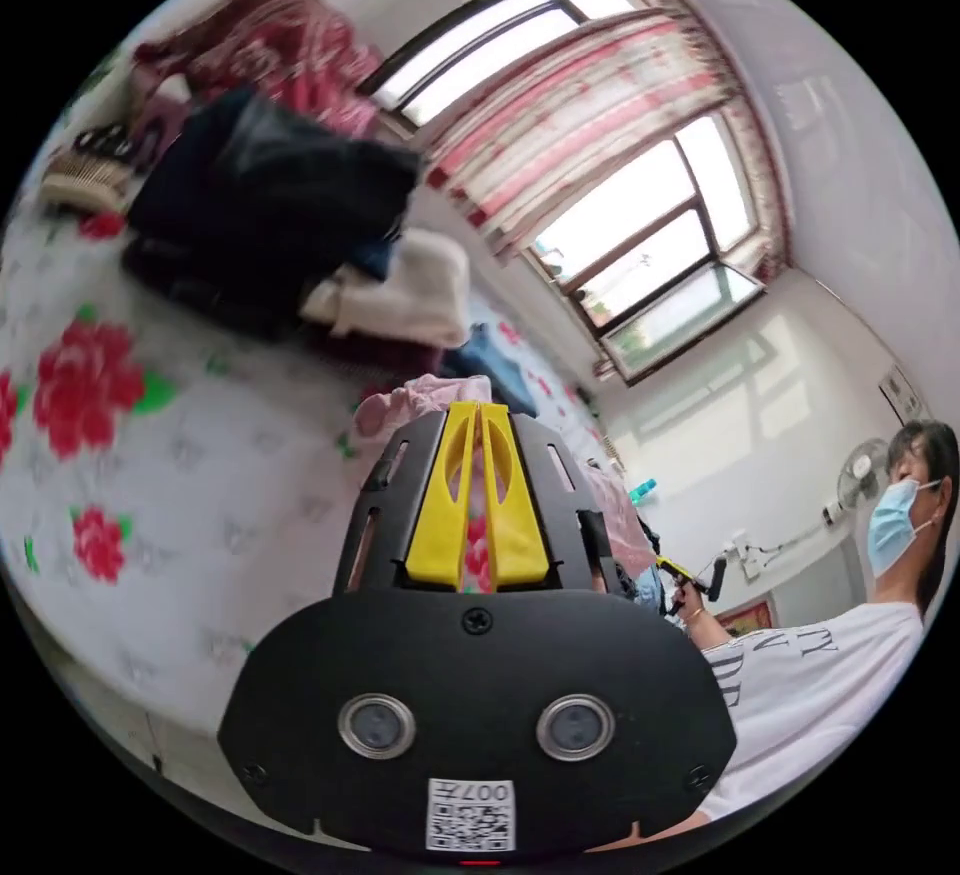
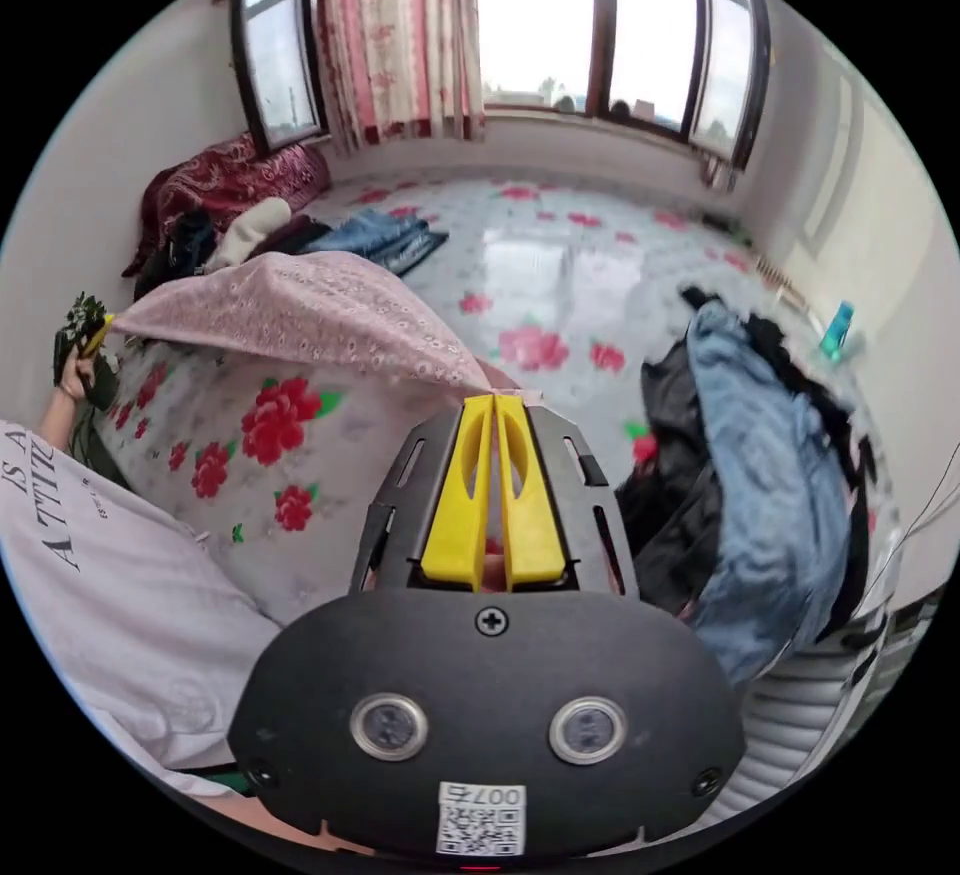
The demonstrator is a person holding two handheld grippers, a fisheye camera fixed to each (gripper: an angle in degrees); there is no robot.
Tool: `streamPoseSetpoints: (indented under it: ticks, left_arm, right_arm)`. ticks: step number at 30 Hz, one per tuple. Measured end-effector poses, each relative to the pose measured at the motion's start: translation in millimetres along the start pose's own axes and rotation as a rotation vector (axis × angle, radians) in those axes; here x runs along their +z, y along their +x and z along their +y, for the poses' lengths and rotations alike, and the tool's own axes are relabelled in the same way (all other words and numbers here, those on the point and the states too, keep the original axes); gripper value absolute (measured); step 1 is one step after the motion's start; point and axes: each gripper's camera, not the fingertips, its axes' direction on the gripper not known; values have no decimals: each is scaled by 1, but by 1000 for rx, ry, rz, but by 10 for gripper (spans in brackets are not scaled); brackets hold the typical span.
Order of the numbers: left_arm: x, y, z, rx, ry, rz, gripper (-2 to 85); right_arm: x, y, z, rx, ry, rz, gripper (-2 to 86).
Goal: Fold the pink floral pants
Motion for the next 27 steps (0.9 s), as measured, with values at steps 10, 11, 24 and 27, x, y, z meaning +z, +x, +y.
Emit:
streamPoseSetpoints:
  ticks: [10,11,24,27]
  left_arm:
    - [38,-88,80,-255,-218,-136,-10]
    - [48,-83,67,-233,-215,-118,-10]
    - [55,45,-35,244,-160,-68,-10]
    - [54,34,5,301,-289,-198,-10]
  right_arm:
    - [85,22,74,220,-302,-175,-3]
    - [86,21,64,203,-301,-167,-3]
    - [-116,-45,-36,-177,347,269,-3]
    - [-94,-62,-8,-265,223,301,-2]
